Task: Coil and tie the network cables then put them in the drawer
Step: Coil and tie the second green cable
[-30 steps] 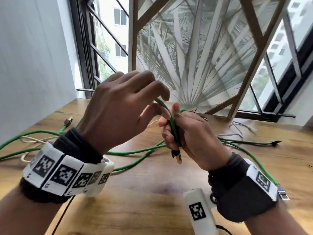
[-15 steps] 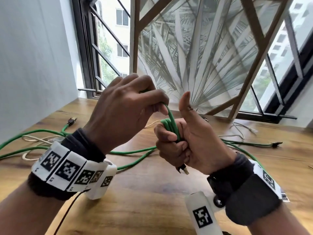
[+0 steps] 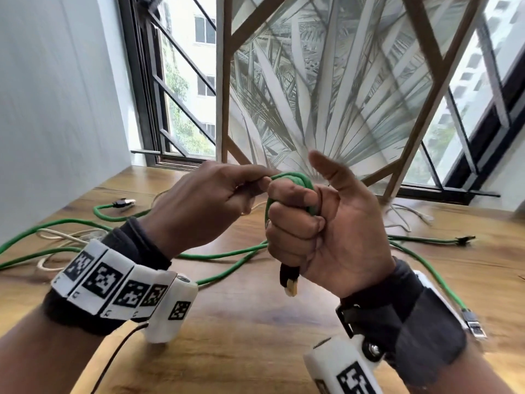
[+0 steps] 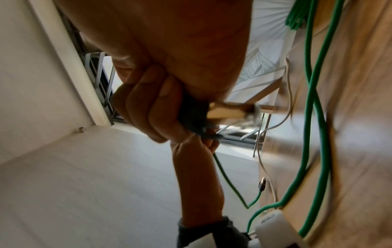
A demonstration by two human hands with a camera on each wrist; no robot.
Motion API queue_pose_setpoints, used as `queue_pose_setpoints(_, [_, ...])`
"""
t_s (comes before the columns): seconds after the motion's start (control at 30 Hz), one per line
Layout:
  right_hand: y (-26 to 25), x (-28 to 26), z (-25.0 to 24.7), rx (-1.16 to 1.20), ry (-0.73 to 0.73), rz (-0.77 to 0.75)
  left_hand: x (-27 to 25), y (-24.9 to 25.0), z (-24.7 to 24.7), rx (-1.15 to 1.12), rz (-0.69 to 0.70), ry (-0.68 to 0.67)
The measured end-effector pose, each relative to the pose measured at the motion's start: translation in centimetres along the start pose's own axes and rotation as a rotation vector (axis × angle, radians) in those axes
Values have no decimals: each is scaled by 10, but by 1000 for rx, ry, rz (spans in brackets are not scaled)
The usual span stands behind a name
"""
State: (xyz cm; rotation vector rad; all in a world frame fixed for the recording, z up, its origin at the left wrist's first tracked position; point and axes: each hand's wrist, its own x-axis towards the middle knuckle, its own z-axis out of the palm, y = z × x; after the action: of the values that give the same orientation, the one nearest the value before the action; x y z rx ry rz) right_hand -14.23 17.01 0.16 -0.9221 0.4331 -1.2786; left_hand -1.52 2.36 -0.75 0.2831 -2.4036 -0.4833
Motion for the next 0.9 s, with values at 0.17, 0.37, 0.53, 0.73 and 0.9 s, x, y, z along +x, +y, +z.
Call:
queue_pose_setpoints(0.17, [-7, -3, 0, 104, 57, -189, -5, 12, 3, 70, -87, -202])
queue_pose_setpoints(0.37, [-5, -1, -6, 225, 179, -387, -7, 17, 6, 124, -139, -345])
queue_pose_setpoints(0.53, [-16, -3, -25, 347, 274, -540, -7, 20, 8, 175, -92, -389])
queue_pose_setpoints(0.73, [-29, -6, -36, 270, 355, -681, -8, 11, 11, 208, 25, -193])
queue_pose_setpoints(0.9, [-34, -3, -44, 97, 403, -821, -7, 7, 9, 225, 70, -52])
